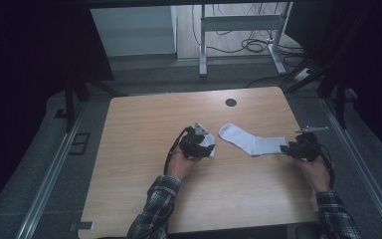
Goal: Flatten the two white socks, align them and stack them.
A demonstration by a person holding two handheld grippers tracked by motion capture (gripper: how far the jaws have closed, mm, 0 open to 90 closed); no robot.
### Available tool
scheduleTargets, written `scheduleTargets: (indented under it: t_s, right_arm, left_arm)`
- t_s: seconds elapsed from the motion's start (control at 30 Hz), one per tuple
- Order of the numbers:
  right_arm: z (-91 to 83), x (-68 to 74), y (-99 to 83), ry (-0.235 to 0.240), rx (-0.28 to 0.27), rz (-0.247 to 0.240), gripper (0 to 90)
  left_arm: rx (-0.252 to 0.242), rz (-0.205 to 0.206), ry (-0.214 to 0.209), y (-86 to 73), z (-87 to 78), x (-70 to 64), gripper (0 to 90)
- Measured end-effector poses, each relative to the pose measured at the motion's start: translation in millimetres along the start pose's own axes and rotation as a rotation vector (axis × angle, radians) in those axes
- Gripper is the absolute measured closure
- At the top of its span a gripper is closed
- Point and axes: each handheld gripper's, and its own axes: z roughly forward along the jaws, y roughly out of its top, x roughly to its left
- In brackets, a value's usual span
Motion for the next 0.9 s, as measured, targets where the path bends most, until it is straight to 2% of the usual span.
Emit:
scheduleTargets:
  t_s: [0.3, 0.5, 0.67, 0.83, 0.9]
  right_arm:
    - [1.2, -2.6, -1.9, -0.011, -0.004, -0.001, 50.7]
    - [1.5, -4.9, -1.7, -0.019, -0.015, -0.004, 55.7]
    - [5.9, -6.9, -2.1, -0.016, -0.009, -0.006, 56.3]
    - [13.2, -6.6, -3.6, -0.031, 0.012, -0.017, 54.0]
    - [15.6, -5.7, -4.6, -0.029, 0.026, -0.020, 55.0]
  left_arm:
    - [0.002, -0.003, 0.005, 35.0, 44.1, -12.2, 52.2]
    - [-0.001, -0.006, -0.016, 47.3, 67.1, -19.5, 53.3]
    - [0.030, -0.017, -0.017, 51.2, 86.7, -27.0, 53.5]
    - [0.074, -0.019, 0.031, 47.5, 101.5, -29.1, 51.6]
    - [0.079, -0.024, 0.027, 45.4, 104.1, -28.5, 51.3]
